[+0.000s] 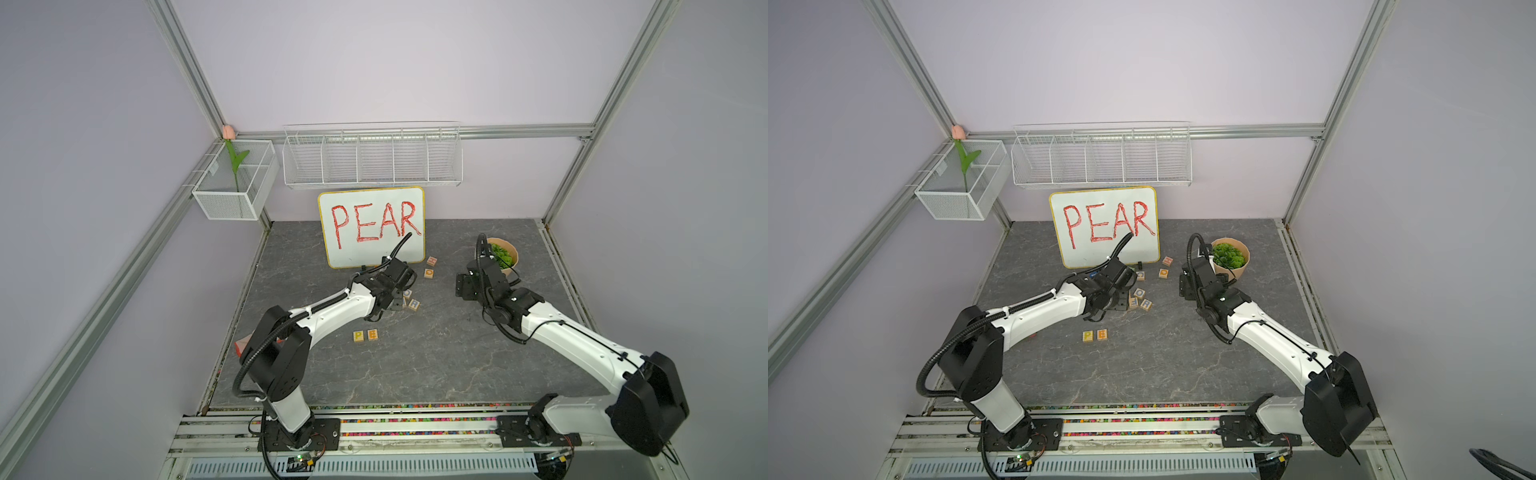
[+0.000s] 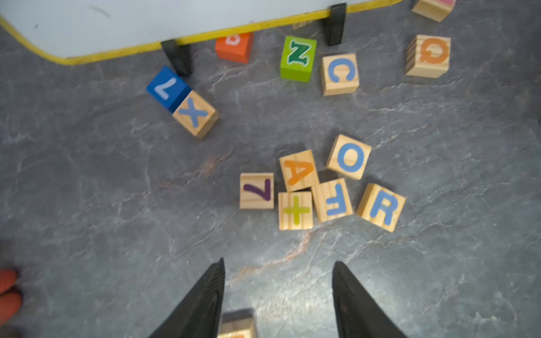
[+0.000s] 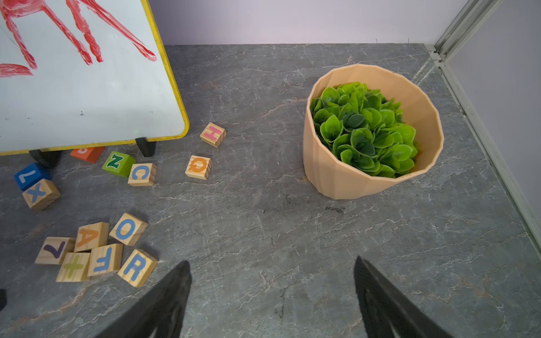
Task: Spell the uppercase word “pear” with letter blocks
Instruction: Place the letter block at the center of the board, then pick up the letter block from the center of the board.
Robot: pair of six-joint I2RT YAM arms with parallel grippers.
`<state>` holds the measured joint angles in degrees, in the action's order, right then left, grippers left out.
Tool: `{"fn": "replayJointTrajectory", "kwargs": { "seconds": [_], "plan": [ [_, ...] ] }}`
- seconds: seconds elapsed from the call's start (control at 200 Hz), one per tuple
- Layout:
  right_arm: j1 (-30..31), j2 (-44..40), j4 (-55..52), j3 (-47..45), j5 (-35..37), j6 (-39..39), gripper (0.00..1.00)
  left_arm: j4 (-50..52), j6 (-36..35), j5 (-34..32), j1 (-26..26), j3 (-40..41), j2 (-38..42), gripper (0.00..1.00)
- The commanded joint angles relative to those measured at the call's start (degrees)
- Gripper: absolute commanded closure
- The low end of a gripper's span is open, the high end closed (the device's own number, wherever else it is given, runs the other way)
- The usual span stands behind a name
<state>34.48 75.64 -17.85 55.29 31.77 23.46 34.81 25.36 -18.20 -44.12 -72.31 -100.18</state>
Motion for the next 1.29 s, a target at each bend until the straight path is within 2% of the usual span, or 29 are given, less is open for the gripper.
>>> {"fn": "replayJointTrajectory", "kwargs": {
  "seconds": [0.0,0.095,0.295,0.43,0.74,0.795,0.925,1.005,1.115,1.29],
  "plan": [
    [-0.4,-2.2,-1.2,0.1,2.3,-0.4,0.11,-0.6,-12.2,0.9,0.7,-5.3,-5.3,0.41],
    [-0.4,-3.6,-2.1,-0.5,3.4,-0.2,0.11,-0.6,-15.5,0.2,1.2,-8.2,-8.6,0.41],
    [-0.5,-6.0,-3.7,-1.6,5.0,0.6,0.11,-1.2,-19.2,3.3,3.7,-10.2,-11.2,0.41],
    [-0.5,-6.4,-4.4,-1.8,5.3,1.5,0.11,-1.1,-22.2,2.1,4.2,-9.8,-12.1,0.41],
    [-0.5,-6.5,-4.6,-1.8,4.5,1.8,0.11,-4.5,-29.6,6.7,5.3,-8.3,-13.1,0.40],
    [-0.6,-6.8,-2.6,-2.3,0.9,-0.4,0.11,-4.5,-30.3,7.2,5.7,-8.6,-13.7,0.41],
    [-0.5,-6.7,5.2,-4.2,-19.7,-7.9,0.11,-4.3,-31.9,7.8,6.2,-8.9,-14.7,0.41],
    [-0.4,-4.7,6.7,-3.7,-27.8,-9.1,0.11,-4.3,-32.8,7.9,6.4,-8.6,-14.8,0.41],
    [0.1,-1.5,6.9,-1.9,-33.4,-10.1,0.11,-4.6,-33.5,8.3,6.8,-8.0,-14.8,0.41],
    [1.7,1.8,8.2,-0.4,-37.2,-10.4,0.11,-3.9,-34.2,9.4,6.9,-8.2,-14.8,0.42]
  ]
}}
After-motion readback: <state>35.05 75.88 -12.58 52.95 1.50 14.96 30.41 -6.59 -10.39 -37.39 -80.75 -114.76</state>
